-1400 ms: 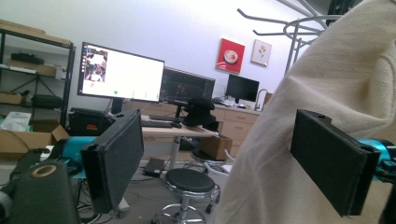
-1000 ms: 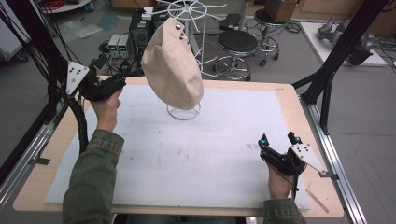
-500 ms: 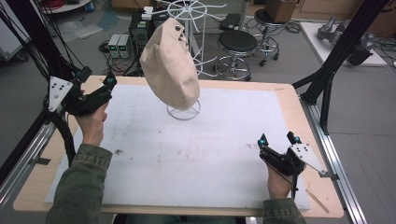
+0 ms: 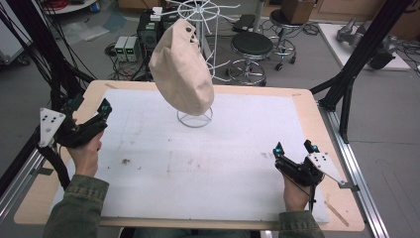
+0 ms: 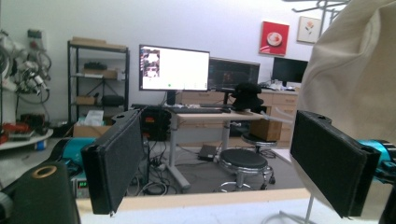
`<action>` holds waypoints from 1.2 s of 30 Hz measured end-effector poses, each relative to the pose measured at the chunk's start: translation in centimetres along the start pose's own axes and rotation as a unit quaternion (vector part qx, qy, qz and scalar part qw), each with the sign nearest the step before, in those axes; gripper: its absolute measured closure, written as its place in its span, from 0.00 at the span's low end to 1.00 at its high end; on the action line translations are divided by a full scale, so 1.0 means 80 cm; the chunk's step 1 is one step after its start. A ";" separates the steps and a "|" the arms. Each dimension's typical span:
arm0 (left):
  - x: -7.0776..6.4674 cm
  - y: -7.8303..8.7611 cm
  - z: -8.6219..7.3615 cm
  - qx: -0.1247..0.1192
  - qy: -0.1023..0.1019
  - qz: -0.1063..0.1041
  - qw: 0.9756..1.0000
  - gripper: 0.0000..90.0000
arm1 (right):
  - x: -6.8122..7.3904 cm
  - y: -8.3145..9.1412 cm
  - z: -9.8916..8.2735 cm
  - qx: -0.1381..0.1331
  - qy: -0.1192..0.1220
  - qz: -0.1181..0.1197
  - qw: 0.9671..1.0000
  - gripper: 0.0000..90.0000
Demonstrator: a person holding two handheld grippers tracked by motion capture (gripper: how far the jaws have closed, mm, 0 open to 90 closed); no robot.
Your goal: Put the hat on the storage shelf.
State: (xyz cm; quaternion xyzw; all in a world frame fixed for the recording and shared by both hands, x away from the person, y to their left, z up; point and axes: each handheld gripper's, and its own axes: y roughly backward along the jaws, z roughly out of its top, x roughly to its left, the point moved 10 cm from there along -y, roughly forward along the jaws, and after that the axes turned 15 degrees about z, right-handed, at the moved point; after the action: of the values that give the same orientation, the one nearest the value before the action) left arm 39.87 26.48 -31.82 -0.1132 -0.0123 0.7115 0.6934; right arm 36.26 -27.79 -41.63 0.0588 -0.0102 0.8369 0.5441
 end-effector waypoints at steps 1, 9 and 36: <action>0.003 0.003 -0.002 0.000 -0.001 0.003 1.000 0.20 | 0.000 0.000 0.000 0.001 -0.001 0.000 1.000 0.05; 0.021 0.024 -0.021 0.014 -0.014 0.014 1.000 0.20 | 0.002 -0.002 -0.001 0.003 0.000 0.002 1.000 0.05; 0.076 0.072 -0.111 0.075 -0.043 0.052 0.995 0.23 | 0.003 -0.003 -0.004 0.009 -0.009 0.008 1.000 0.05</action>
State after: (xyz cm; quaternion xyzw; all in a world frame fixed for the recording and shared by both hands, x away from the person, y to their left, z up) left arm 35.70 31.03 -42.39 -0.0308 0.0174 0.7498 0.6607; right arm 36.36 -27.48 -41.93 0.0713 -0.0079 0.8408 0.5366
